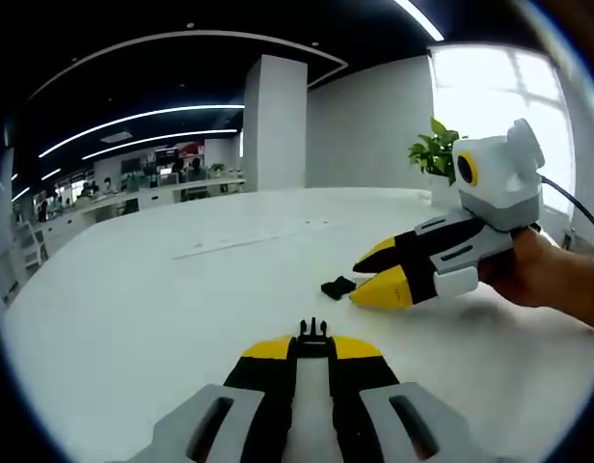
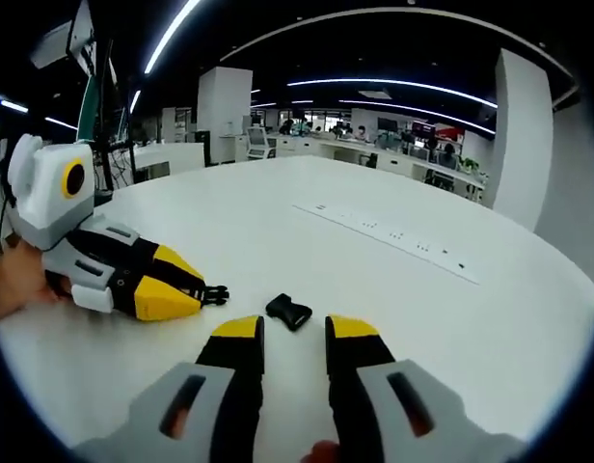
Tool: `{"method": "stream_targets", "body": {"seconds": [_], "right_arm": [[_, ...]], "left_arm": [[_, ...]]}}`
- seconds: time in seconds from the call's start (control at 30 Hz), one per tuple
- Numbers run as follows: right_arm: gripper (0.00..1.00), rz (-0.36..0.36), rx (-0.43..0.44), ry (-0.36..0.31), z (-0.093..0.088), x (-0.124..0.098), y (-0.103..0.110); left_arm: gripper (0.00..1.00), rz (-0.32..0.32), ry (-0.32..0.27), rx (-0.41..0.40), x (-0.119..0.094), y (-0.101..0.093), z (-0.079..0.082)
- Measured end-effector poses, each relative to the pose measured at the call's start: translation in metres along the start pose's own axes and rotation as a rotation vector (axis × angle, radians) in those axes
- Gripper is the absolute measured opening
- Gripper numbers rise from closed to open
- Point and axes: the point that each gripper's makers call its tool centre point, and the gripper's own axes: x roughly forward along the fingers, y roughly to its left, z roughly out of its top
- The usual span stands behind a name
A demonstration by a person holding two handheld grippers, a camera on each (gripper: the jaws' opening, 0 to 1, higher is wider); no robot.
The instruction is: Snap the two parts of the plastic buckle together until the buckle closes and remains connected.
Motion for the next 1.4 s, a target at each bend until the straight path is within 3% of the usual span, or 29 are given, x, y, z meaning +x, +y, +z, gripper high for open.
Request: {"method": "stream_targets", "body": {"seconds": [0.5, 1.07, 1.4], "right_arm": [[0.24, -0.032, 0.028, -0.014, 0.005, 0.014, -0.001], [0.20, 0.030, 0.022, -0.015, 0.002, 0.013, 0.008], [0.15, 0.031, 0.020, -0.021, 0.001, 0.012, 0.009]], "left_arm": [[0.12, -0.002, -0.001, 0.002, -0.002, -0.003, 0.001], [0.12, -0.004, -0.002, 0.003, -0.003, -0.003, 0.001], [0.12, -0.005, -0.001, 0.003, -0.003, -0.003, 0.000]]}}
